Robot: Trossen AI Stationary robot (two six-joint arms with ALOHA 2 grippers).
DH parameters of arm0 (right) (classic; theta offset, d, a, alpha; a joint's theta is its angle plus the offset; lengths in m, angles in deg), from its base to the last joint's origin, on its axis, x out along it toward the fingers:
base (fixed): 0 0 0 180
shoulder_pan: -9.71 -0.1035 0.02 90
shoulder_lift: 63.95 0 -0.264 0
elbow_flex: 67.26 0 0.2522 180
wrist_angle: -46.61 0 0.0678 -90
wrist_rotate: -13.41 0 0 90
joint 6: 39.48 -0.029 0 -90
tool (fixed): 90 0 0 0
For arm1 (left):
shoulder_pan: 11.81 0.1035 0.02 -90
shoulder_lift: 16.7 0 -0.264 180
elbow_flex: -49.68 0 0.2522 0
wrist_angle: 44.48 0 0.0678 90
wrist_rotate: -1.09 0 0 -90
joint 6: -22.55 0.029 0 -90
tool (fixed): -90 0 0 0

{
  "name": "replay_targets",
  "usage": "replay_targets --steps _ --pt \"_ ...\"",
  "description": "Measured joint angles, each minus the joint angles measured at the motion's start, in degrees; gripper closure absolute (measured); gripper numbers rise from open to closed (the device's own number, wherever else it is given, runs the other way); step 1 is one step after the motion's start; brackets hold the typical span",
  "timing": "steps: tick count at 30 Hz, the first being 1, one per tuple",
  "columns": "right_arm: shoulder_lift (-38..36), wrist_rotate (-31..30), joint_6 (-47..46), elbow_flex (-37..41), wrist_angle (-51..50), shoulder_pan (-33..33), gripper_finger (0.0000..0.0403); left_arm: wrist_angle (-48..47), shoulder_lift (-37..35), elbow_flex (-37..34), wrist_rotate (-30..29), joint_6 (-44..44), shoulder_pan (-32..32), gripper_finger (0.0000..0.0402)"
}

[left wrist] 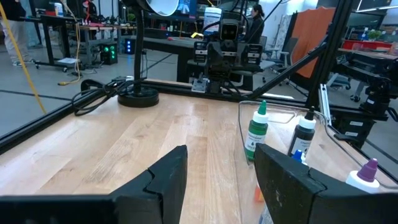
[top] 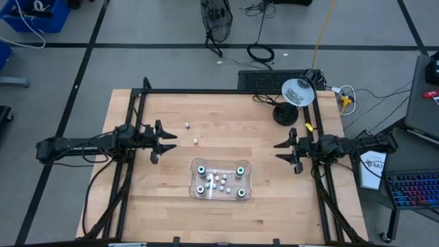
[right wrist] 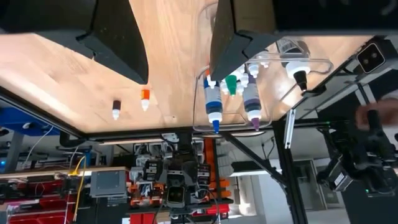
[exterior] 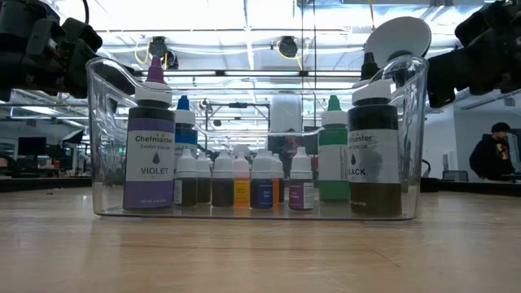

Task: Pick & Place food coloring
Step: Put the small brown food coloring bottle into the bin

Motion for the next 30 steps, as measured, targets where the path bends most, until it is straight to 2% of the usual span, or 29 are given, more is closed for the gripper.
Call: replay_targets --steps 8,12,15,18,23,24,26,27,30 --pt "0.0 -0.1 0.0 0.0 0.2 0.0 0.0243 3.3 0.0 0.0 0.0 0.5 0.0 0.0215" --pt "0.0 -0.1 0.0 0.0 0.2 0.0 0.0242 9.7 -0.1 0.0 0.2 -2.3 0.0 0.0215" --pt "0.0 -0.1 0.0 0.0 0.2 0.0 0.0241 13.2 0.0 0.0 0.3 -1.1 0.0 0.0215" --pt "0.0 -0.1 0.0 0.0 0.2 0.0 0.0242 12.6 0.0 0.0 -0.1 1.8 0.0 0.0215" --pt "0.0 -0.2 0.0 0.0 0.3 0.0 0.0241 10.1 2.1 0.0 -0.2 0.6 -0.1 0.0215" --pt "0.0 -0.2 0.0 0.0 0.3 0.0 0.0241 9.7 3.0 0.4 -1.9 0.0 -0.1 0.0215" --pt "0.0 -0.2 0.0 0.0 0.4 0.0 0.0242 5.8 5.4 3.8 -9.7 -3.2 0.2 0.0215" --pt "0.0 -0.2 0.0 0.0 0.4 0.0 0.0243 0.7 6.8 6.5 -13.6 -4.4 0.7 0.0215" --pt "0.0 -0.2 0.0 0.0 0.4 0.0 0.0243 -23.2 14.4 18.5 -20.4 -7.5 3.3 0.0215"
